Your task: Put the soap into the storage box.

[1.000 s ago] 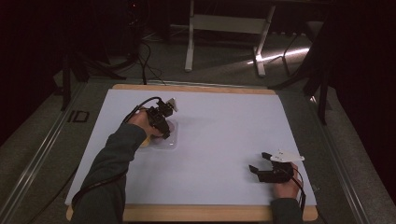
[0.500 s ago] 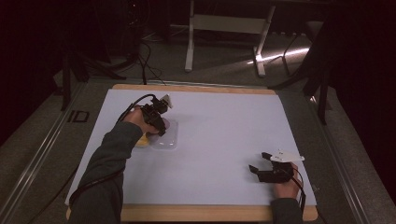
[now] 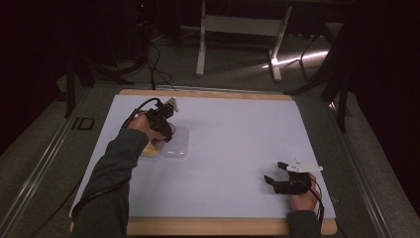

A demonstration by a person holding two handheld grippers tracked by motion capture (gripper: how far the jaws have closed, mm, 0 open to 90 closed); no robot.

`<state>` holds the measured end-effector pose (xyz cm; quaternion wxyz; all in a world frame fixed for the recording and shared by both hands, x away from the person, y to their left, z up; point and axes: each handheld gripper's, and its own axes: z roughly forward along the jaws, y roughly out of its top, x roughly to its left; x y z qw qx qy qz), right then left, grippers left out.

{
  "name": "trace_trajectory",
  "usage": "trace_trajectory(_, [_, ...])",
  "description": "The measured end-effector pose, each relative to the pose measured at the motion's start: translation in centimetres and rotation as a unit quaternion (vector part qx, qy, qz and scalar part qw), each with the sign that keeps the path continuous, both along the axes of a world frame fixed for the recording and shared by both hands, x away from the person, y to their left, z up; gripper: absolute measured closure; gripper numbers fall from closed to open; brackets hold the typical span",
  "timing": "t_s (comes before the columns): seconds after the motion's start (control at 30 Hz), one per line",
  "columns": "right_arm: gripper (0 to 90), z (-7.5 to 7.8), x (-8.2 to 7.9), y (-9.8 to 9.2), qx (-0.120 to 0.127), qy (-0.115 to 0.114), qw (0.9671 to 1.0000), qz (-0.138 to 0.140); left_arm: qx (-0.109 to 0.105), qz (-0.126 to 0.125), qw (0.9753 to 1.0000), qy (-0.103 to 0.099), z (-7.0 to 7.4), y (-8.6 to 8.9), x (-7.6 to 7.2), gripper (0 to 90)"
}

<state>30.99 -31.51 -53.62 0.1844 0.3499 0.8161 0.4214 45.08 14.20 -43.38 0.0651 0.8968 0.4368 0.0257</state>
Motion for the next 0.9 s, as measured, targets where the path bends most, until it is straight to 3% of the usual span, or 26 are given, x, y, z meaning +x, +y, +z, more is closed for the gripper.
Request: trace_trajectory(0.9, [19.3, 0.0, 0.0, 0.1, -0.003, -0.001, 1.0000, 0.001, 0.006, 0.035, 0.9994, -0.003, 0.0, 1.3, 0.5, 49.7])
